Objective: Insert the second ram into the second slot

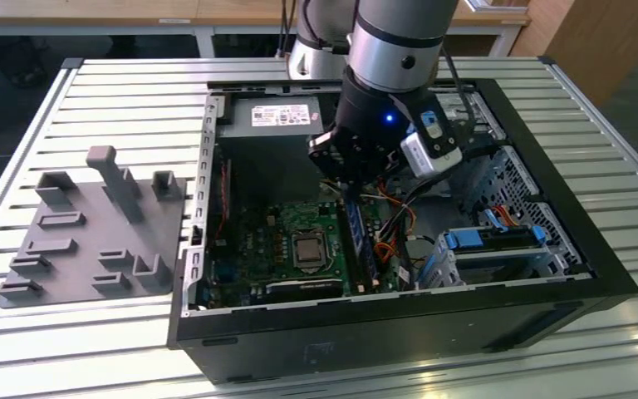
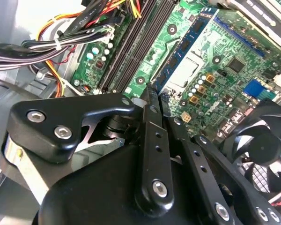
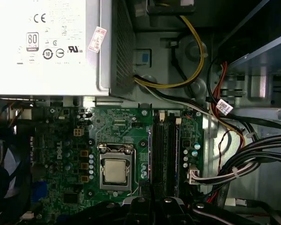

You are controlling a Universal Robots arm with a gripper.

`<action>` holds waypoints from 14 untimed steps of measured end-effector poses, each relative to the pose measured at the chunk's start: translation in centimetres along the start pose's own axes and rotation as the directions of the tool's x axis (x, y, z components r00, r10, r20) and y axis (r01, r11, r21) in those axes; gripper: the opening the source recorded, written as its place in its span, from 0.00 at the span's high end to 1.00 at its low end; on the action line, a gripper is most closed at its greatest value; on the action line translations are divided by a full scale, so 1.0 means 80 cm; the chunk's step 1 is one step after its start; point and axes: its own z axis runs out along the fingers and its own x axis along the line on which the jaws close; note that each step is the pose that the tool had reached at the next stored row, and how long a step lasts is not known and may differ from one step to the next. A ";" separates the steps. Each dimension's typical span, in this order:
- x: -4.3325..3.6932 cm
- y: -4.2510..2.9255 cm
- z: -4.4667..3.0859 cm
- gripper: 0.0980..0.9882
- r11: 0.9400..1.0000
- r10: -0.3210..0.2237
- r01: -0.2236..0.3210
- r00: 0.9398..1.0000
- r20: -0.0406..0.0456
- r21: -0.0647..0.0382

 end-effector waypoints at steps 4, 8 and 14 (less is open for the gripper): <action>-0.003 0.0003 0.0088 0.96 1.000 0.005 -0.005 1.000 0.000 -0.001; -0.004 -0.0006 0.0171 0.96 1.000 0.012 -0.012 1.000 -0.001 -0.009; -0.006 -0.0023 0.0325 0.96 1.000 0.019 -0.019 1.000 -0.001 -0.011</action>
